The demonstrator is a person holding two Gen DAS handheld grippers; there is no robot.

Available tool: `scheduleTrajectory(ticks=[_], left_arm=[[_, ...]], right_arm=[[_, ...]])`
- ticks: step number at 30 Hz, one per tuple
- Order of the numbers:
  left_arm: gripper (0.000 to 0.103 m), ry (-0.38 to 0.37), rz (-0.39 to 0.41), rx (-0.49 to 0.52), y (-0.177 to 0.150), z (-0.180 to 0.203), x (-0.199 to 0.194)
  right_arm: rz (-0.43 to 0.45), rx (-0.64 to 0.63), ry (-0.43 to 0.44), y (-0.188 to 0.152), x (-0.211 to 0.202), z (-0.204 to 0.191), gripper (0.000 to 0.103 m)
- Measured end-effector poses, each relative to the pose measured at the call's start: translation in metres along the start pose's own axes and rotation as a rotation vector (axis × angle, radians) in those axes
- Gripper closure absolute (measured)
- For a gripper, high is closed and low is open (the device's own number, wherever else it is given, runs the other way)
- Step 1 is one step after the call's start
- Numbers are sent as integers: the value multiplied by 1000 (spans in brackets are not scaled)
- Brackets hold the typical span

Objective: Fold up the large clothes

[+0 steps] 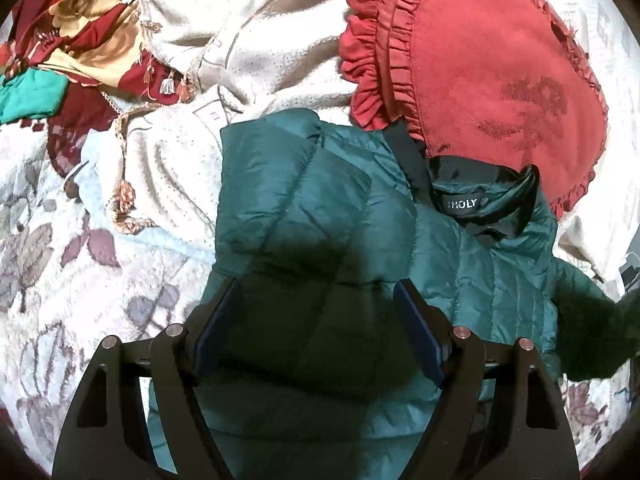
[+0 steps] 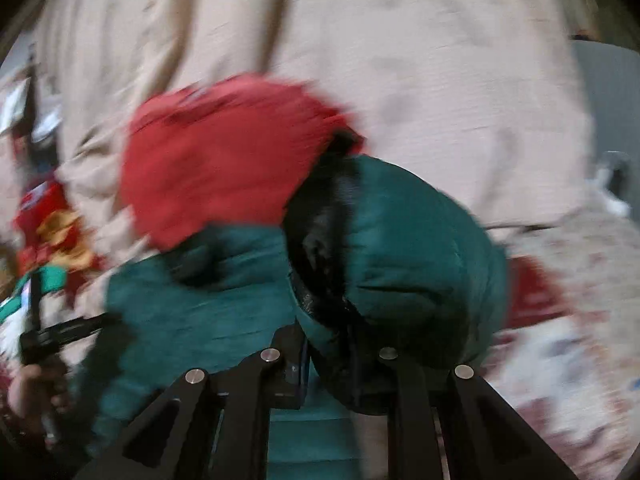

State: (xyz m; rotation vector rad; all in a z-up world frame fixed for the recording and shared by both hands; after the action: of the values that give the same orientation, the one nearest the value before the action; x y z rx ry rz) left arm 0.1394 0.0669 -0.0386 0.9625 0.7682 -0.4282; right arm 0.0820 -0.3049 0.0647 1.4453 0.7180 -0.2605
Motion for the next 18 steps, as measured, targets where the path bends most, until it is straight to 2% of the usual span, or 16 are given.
scheduleTrajectory(ticks=[2,6,8,10,11,13,15,16,18], left_arm=[[24,5,7,-12,1,-1,0],[24,-13,-4,-25,5,3,5],[24,-29,-6,-10,5,8,8],[24,-46,-8,16,5,16,10],[24,-55,-9,25,4,20,10],[24,-88,-17,49,1,28,11],[24,-124,-25,64,-2,36,10],[24,-140,-28,68,-3,39,8],[24,-186,-30,83,-7,48,5]], right_arm=[[-31,-32,79,-7,30,-53,88],[-98,-155,167,-26,78,-125,88],[-104,-221,234,-37,96,-148,88],[-147,-261,244,-45,110,-156,88],[-166,-265,244,-47,114,-158,83],[-163,-252,272,-46,113,-156,61],[-115,-246,272,-44,103,-156,26],[-94,-254,267,-44,96,-156,22],[-87,-265,277,-41,86,-155,22]])
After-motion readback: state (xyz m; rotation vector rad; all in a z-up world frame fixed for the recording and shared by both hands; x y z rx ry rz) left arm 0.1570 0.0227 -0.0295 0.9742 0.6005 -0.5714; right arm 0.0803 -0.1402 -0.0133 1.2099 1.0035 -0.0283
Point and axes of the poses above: each gripper's, at about its wrist camera, not at the fingertips, and x roughly the way its jaws point, z to its right, y to its top, the point moved 2 cm from there along x, roughly the way its jaws point, and after that the axes turned 7 degrees about -x, right-handed, at the moved point
